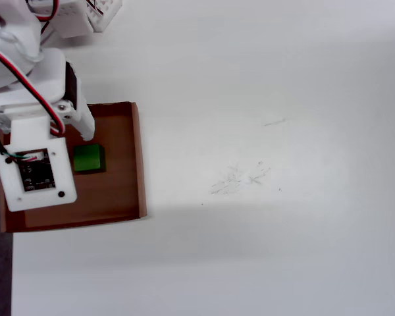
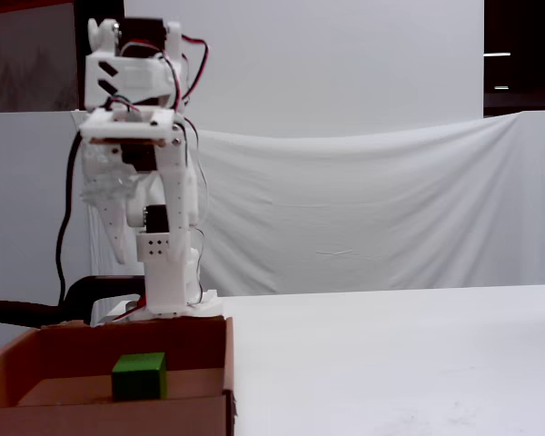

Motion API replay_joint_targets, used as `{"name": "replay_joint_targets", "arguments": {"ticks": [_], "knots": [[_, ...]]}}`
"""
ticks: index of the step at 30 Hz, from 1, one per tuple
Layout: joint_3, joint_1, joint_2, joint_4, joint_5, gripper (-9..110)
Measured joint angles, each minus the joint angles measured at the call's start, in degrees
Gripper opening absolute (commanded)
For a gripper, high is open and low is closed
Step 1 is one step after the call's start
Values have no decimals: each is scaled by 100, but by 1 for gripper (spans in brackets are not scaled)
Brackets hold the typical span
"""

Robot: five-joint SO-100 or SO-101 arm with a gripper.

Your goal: Grasp a green cube and put it in a box.

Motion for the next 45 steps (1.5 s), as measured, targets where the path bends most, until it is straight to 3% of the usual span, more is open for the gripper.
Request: {"name": "replay_joint_targets", "arguments": {"ticks": [27, 36, 45], "knots": [[5212, 237, 5291, 325, 0, 9], [6407, 229, 6513, 299, -501, 8], [6460, 123, 6680, 334, -677, 10]]}}
